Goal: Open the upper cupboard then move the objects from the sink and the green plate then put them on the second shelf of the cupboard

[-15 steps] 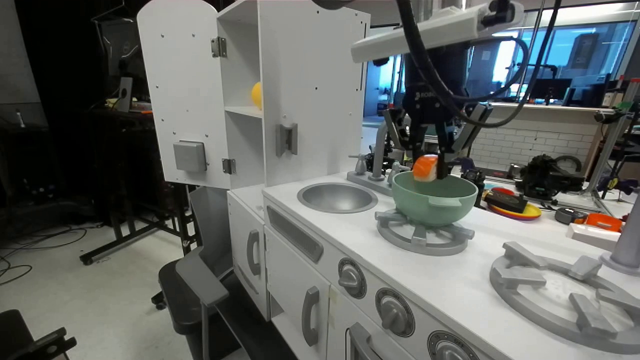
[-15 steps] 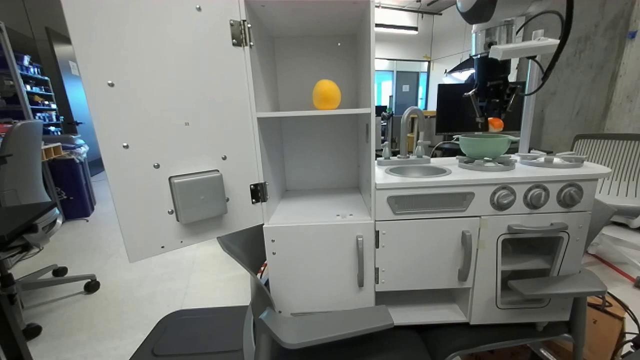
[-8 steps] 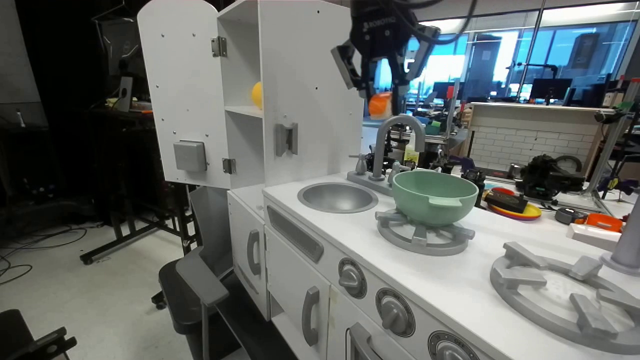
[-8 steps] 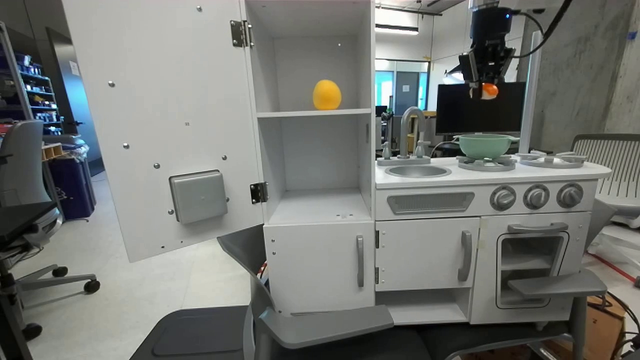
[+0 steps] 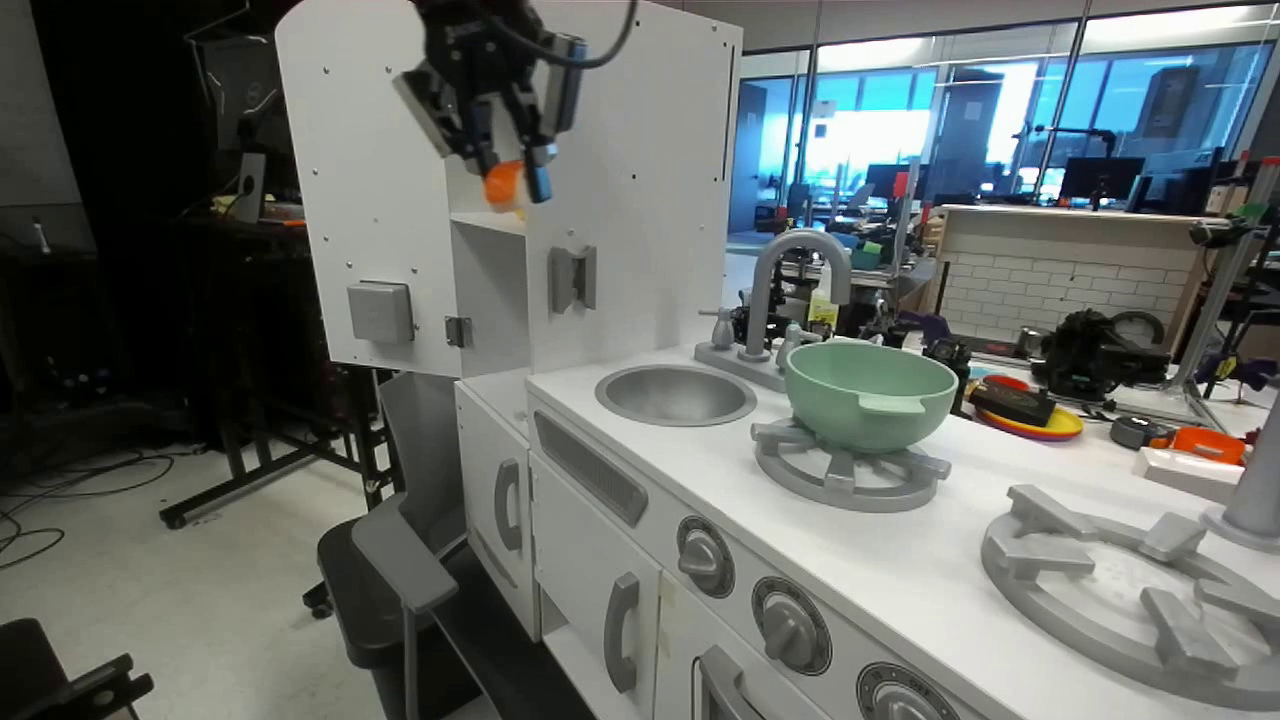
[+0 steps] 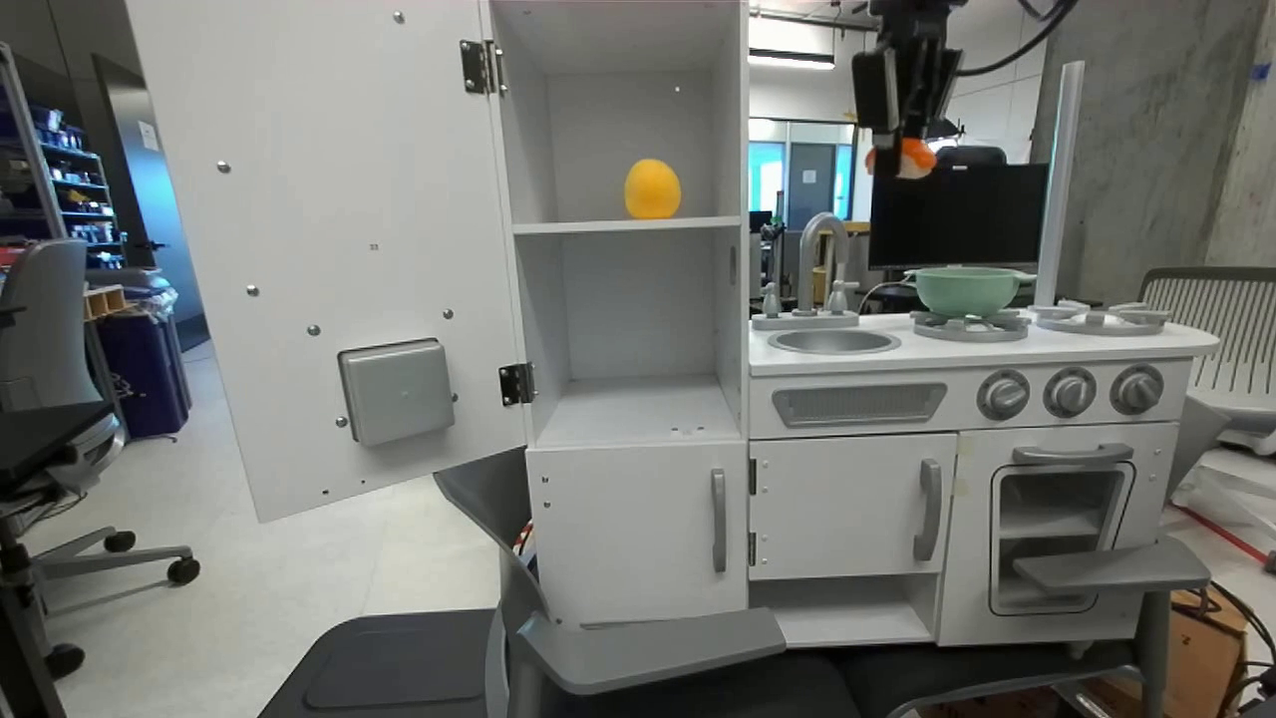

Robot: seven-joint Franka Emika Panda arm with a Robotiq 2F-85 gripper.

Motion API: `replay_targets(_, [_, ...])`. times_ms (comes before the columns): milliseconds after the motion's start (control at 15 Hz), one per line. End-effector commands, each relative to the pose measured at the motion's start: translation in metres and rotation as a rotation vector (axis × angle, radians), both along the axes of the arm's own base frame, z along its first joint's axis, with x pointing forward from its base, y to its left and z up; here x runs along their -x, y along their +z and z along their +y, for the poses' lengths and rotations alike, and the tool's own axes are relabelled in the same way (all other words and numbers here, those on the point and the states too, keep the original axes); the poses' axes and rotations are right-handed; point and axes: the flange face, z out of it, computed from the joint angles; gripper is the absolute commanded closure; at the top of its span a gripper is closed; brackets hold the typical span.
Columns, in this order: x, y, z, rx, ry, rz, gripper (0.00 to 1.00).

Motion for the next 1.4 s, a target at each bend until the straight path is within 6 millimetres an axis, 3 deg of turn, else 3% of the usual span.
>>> replay_targets(0, [0.062, -0.002, 0.060, -0.009, 0.071, -0.079, 0.92])
replay_targets(200, [0.092, -0.001, 0.115, -0.045, 0.081, -0.173, 0.92])
replay_targets(400, [0.095, -0.001, 0.149, -0.093, 0.044, -0.284, 0.92])
replay_targets(867, [0.057, 0.000, 0.178, -0.130, -0.070, -0.477, 0.92])
replay_targets(1000, [0.040, 0.010, 0.194, -0.127, -0.115, -0.526, 0.92])
replay_targets(1333, [-0.007, -0.006, 0.213, -0.133, -0.164, -0.611, 0.92])
